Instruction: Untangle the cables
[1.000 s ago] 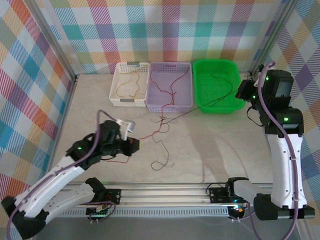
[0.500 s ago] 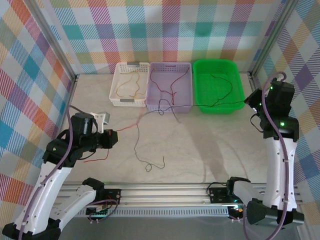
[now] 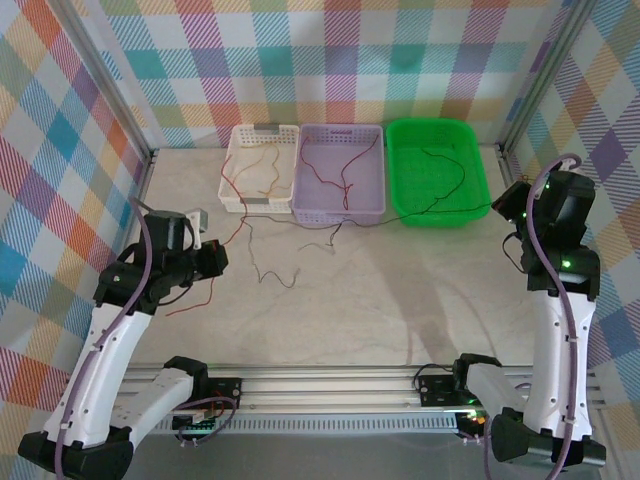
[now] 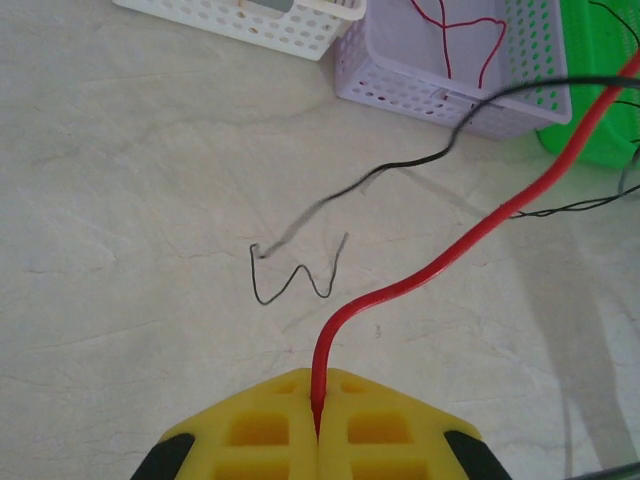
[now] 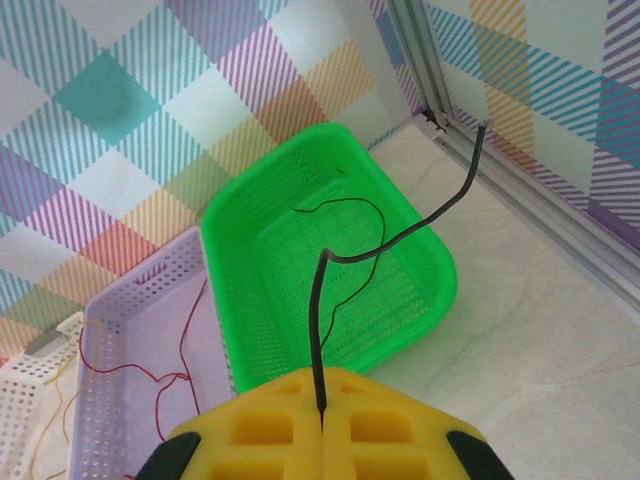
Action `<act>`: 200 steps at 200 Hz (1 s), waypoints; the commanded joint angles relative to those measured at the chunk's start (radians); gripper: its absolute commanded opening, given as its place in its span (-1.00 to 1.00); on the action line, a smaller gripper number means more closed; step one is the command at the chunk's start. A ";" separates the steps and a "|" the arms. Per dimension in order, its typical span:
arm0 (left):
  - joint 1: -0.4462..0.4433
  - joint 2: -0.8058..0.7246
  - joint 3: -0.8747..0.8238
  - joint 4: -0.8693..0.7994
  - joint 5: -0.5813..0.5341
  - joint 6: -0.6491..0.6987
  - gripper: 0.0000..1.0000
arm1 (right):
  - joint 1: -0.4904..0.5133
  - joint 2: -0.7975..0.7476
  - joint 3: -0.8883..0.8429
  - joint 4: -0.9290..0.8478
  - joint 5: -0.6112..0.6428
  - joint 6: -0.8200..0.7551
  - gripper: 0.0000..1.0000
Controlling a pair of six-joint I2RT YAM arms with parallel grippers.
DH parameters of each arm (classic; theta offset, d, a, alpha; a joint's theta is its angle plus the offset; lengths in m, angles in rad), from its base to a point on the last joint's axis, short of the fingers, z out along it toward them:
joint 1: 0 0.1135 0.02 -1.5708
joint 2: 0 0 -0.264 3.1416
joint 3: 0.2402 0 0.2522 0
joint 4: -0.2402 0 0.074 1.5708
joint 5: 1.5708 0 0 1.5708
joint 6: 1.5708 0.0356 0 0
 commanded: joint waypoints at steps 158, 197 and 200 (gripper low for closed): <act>-0.285 0.181 0.139 0.127 -0.010 -0.077 -1.00 | 0.389 0.062 -0.233 0.300 -0.534 -0.167 0.11; -0.312 0.240 0.194 0.147 -0.016 -0.094 -1.00 | 0.591 0.096 -0.311 0.496 -0.598 -0.209 0.20; -0.312 0.245 0.198 0.148 -0.015 -0.095 -1.00 | 0.601 0.098 -0.322 0.513 -0.600 -0.202 0.21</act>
